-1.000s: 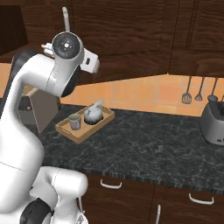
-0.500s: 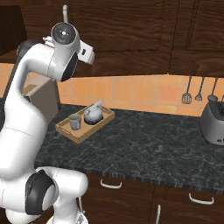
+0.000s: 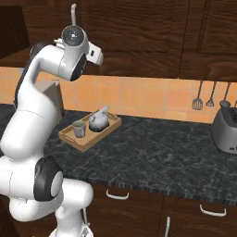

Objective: Pick the kettle from the counter and place it on the tray. Then pick the mug from the cabinet and place it on the tray. Then close the cabinet doors.

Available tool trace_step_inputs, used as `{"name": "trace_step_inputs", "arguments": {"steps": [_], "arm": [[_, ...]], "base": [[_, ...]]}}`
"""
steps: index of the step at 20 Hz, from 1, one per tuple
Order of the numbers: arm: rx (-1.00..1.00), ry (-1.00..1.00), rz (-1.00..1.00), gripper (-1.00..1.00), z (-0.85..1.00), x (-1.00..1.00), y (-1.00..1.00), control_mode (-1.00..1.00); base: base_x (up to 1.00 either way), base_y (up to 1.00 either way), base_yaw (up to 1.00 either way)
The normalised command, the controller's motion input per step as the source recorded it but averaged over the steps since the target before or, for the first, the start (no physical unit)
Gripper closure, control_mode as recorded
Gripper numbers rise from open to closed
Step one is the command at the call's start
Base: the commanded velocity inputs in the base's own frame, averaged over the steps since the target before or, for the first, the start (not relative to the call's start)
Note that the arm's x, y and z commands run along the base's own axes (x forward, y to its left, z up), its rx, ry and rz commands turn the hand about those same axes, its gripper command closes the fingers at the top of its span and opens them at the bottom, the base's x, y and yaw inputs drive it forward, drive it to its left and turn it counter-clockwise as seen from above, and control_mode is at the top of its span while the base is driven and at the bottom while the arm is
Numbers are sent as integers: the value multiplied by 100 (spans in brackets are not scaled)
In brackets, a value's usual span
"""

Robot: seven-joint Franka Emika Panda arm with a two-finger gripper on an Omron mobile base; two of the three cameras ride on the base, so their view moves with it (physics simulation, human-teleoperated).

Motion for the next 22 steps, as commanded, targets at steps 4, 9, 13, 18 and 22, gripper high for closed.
{"name": "trace_step_inputs", "arguments": {"steps": [4, 9, 13, 18, 22], "arm": [[-8, 0, -11, -100, -17, 68, 0, -100], [-2, -1, -11, -100, -7, 51, 0, -100], [0, -4, -9, -100, -14, 42, 0, -100], [0, -1, -6, -100, -6, 18, 0, -100], [0, 3, 0, -100, 0, -2, 0, -100]], "base": [[0, 0, 0], [0, 0, 0], [0, 0, 0], [0, 0, 0], [0, 0, 0]]}}
